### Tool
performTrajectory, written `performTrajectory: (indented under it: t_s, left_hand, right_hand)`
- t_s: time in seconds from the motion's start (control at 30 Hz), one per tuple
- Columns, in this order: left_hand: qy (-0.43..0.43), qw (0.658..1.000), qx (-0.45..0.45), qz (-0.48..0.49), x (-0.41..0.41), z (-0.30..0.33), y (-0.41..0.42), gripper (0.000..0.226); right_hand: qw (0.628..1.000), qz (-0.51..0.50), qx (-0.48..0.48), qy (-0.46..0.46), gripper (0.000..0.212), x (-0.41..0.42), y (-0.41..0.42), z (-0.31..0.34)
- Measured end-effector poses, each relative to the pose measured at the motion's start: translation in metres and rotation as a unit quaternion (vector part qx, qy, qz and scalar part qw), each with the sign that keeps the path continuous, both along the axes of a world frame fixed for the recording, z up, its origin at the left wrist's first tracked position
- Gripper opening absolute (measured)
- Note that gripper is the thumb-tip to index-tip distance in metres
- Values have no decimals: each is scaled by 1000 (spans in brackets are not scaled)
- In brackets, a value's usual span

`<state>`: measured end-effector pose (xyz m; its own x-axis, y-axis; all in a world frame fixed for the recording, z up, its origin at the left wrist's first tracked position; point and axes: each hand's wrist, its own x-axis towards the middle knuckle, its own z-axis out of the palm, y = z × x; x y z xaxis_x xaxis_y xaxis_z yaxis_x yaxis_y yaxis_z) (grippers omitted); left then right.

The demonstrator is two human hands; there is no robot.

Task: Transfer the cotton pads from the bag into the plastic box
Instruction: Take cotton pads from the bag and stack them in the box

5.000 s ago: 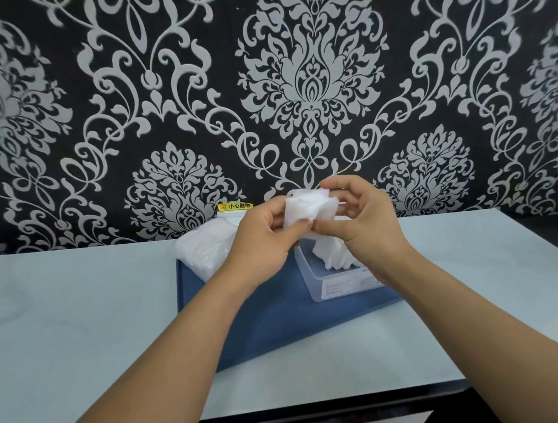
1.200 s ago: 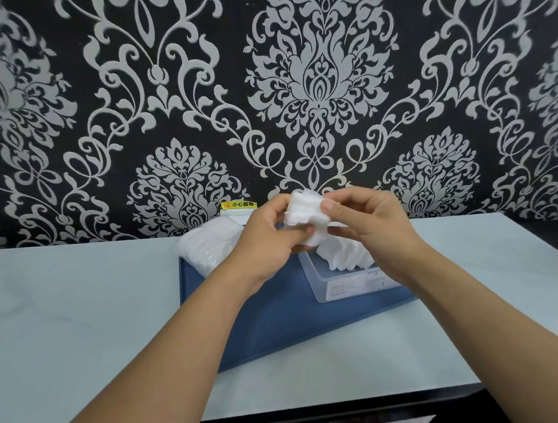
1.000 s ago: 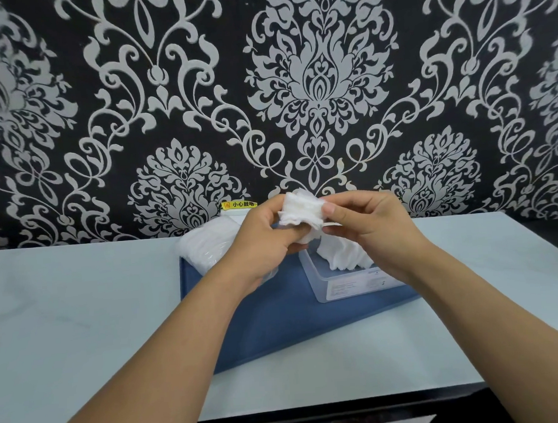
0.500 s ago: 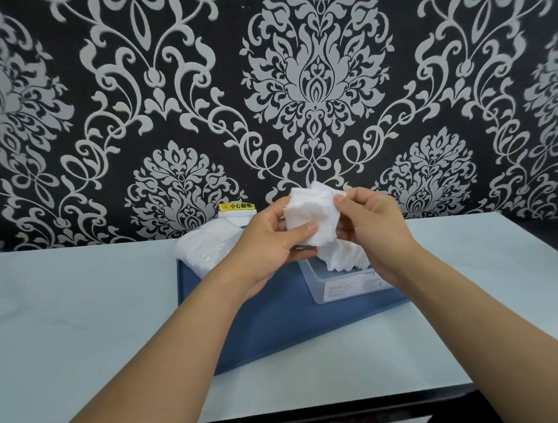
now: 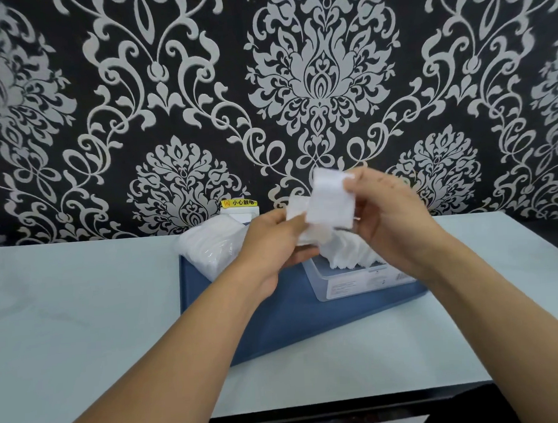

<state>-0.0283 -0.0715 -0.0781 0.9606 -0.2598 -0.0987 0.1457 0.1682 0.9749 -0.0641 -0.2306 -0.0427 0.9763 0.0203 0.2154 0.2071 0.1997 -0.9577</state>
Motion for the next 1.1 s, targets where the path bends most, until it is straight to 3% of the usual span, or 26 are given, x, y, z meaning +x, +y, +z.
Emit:
performTrajectory:
  t_s: [0.1, 0.27, 0.53, 0.73, 0.87, 0.93, 1.03, 1.1]
  left_hand:
    - [0, 998, 4, -67, -5, 3, -1, 23]
    - [47, 997, -41, -51, -6, 8, -2, 23]
    - [79, 990, -92, -66, -8, 10, -5, 34]
    - [49, 997, -53, -33, -6, 2, -12, 30]
    - [7, 997, -37, -62, -2, 0, -10, 33]
    - [-27, 995, 3, -97, -2, -1, -12, 35]
    - [-60, 991, 70, -100, -2, 0, -15, 30]
    - [-70, 989, 99, -80, 4, 1, -14, 35]
  right_hand:
    - [994, -27, -102, 13, 17, 3, 6, -11]
    - [969, -124, -211, -25, 13, 7, 1, -18]
    - [957, -179, -224, -39, 9, 9, 0, -22]
    - [954, -167, -248, -18, 4, 8, 2, -23]
    - [921, -128, -359, -87, 48, 6, 2, -21]
    - [899, -64, -424, -89, 54, 9, 6, -25]
    - [909, -24, -415, -37, 51, 13, 9, -28]
    - [914, -24, -402, -52, 37, 16, 4, -23]
